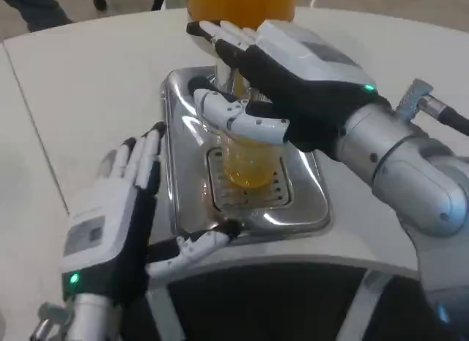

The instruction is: Grasp the cup under the faucet to collect the drink, then remove the cup.

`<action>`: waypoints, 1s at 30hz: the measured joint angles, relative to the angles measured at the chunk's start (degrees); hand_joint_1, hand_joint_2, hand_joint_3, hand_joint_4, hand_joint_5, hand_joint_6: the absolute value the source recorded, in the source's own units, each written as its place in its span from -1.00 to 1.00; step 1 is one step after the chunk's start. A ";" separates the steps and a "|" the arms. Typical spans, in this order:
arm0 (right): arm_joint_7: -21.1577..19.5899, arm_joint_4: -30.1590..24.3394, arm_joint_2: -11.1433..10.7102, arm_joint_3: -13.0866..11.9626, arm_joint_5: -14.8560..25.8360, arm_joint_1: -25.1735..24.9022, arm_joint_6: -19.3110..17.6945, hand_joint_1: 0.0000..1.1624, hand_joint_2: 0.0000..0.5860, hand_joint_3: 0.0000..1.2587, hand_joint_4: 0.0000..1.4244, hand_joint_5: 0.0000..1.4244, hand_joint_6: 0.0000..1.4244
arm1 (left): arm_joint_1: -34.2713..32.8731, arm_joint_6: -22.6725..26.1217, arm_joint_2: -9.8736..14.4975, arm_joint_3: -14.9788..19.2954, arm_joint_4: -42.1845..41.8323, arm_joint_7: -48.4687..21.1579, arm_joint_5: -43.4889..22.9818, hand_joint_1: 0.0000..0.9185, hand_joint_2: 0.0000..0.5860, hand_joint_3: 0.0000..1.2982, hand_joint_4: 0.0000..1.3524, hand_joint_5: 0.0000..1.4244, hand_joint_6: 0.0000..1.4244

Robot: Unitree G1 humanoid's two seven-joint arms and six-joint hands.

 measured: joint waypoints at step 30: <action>1.18 2.97 2.96 -6.00 3.23 0.69 -2.98 -0.71 0.86 -0.88 -1.00 -0.98 -0.93 | -9.91 -0.01 -3.19 -4.06 11.56 4.01 -1.37 -0.36 -0.83 -1.00 -1.00 -1.00 -1.00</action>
